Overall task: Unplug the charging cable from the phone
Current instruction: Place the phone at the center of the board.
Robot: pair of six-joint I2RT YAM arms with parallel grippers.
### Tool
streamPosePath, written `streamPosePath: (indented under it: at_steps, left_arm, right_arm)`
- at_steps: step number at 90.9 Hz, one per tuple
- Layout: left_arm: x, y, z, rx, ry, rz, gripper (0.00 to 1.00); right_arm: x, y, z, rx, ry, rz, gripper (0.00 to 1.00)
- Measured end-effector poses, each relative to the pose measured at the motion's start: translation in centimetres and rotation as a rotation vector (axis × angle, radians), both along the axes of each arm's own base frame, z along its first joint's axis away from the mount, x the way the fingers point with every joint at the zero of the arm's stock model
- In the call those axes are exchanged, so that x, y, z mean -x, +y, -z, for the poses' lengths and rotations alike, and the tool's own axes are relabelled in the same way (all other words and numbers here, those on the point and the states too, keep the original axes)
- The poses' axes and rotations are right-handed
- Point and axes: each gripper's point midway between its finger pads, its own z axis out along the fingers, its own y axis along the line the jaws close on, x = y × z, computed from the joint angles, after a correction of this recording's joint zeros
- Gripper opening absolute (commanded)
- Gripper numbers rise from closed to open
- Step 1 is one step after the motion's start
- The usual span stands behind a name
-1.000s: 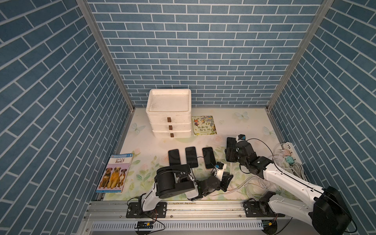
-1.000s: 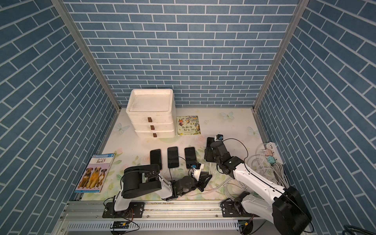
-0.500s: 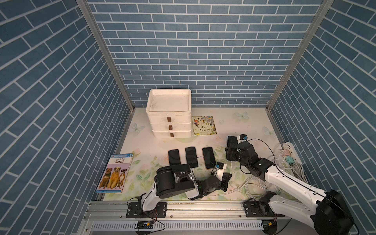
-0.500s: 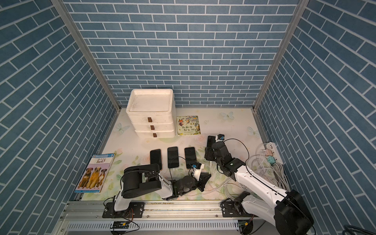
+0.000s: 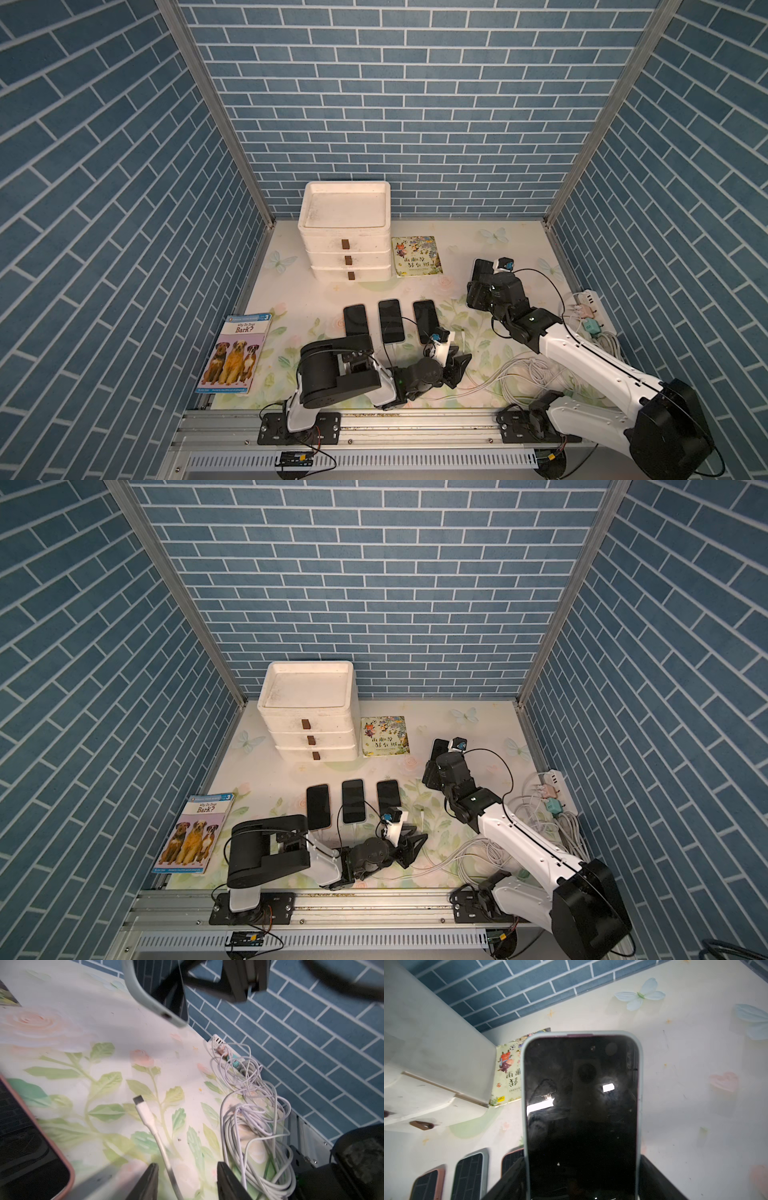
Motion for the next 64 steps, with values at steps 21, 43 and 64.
streamPosePath:
  at_steps: [21, 43, 64]
  left_arm:
    - [-1.7, 3.8, -7.4, 0.074, -0.099, -0.156, 0.71]
    - [-4.5, 7.7, -10.5, -0.023, -0.145, -0.413, 0.81]
    - [-5.5, 10.4, -8.7, -0.158, -0.134, -0.537, 0.98]
  right_arm:
    - [1.8, -1.5, 5.7, 0.104, 0.187, -0.011, 0.09]
    - [4.5, -0.2, 10.7, 0.189, 0.353, -0.121, 0.22]
    - [5.2, 1.0, 11.7, 0.199, 0.384, -0.180, 0.49]
